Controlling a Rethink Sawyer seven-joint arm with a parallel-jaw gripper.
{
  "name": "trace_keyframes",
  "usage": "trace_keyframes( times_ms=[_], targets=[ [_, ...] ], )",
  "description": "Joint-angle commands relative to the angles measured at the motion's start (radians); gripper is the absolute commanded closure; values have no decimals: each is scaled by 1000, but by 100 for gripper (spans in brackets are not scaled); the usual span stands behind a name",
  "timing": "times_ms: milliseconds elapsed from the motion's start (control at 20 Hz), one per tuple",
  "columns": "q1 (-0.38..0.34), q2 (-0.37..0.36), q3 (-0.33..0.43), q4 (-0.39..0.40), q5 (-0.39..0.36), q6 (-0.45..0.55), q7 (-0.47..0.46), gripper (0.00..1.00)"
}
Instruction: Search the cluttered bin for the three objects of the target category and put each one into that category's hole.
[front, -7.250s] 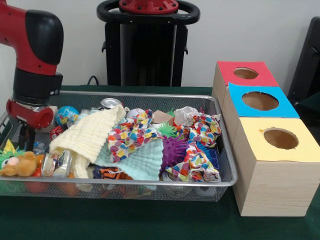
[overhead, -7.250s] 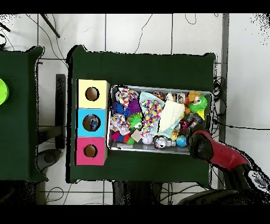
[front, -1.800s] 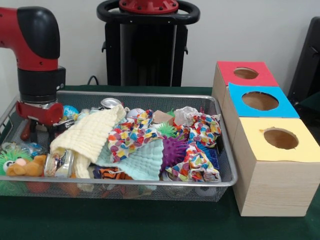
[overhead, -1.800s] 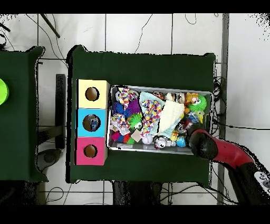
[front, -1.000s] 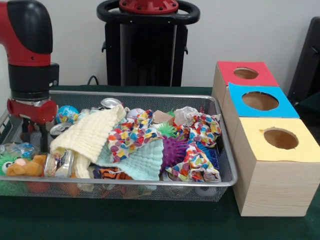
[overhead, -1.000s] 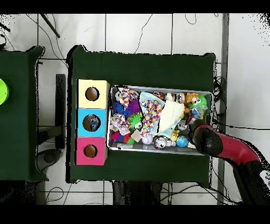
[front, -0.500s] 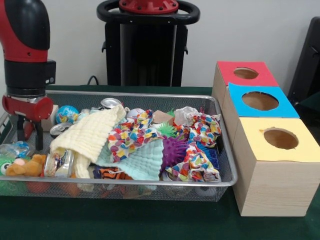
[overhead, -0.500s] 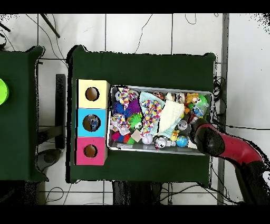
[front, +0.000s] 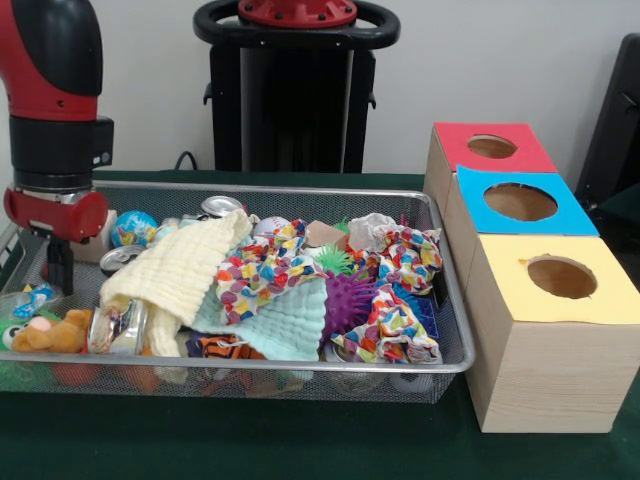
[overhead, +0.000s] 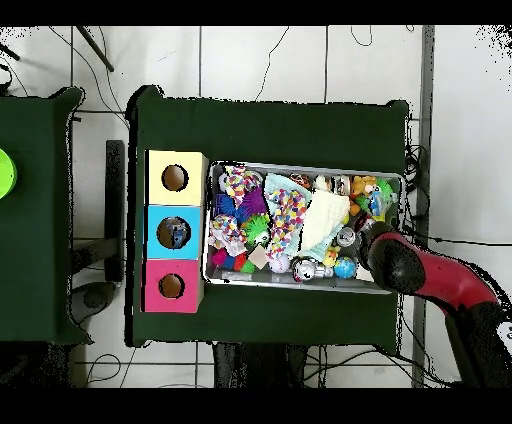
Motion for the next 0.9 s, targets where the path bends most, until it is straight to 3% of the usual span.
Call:
trace_keyframes(
  times_ms=[50,850,900],
  targets=[
    [1,22,75,-41,-28,89,-78,100],
    [34,7,35,-6,-15,89,-29,100],
    [41,5,27,-9,-18,92,-31,0]
  ],
)
